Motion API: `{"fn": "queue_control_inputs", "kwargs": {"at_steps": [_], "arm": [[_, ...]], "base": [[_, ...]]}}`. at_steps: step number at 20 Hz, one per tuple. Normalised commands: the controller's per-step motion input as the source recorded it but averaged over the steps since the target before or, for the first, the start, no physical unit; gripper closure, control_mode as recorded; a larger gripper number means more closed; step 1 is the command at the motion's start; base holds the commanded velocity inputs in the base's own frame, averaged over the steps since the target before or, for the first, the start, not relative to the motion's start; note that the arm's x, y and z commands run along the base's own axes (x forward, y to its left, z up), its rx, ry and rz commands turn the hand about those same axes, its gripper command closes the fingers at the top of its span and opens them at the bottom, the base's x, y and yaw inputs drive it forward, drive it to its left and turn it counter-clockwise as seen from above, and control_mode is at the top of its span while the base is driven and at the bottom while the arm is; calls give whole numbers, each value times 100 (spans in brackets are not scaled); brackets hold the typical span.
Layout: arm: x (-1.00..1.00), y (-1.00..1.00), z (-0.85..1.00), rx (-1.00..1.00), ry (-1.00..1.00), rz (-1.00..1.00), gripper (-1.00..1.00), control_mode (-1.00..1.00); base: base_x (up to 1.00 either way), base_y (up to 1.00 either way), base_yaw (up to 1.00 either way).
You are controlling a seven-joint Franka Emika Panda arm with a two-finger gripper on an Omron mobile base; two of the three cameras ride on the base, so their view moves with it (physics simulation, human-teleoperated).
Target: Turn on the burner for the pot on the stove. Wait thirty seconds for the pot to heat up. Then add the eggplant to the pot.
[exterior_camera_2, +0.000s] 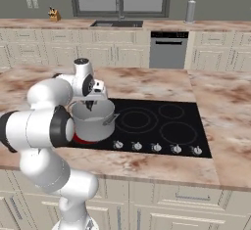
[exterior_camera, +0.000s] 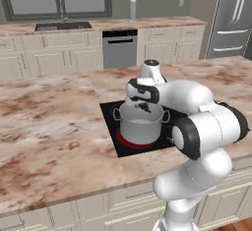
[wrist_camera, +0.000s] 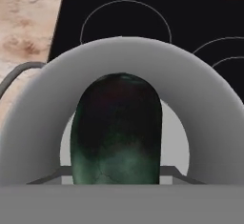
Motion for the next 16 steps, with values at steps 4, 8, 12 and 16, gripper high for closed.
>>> {"fn": "queue_control_inputs", "kwargs": {"at_steps": [4, 8, 12, 16], "arm": [[0, -4, -26, 0, 0, 1, 100, -100], [0, -7, -19, 0, 0, 1, 100, -100], [1, -5, -10, 0, 0, 0, 100, -100], [16, 0, -4, 0, 0, 0, 100, -100]], "base": [[0, 0, 0], [0, 0, 0], [0, 0, 0], [0, 0, 0]]}}
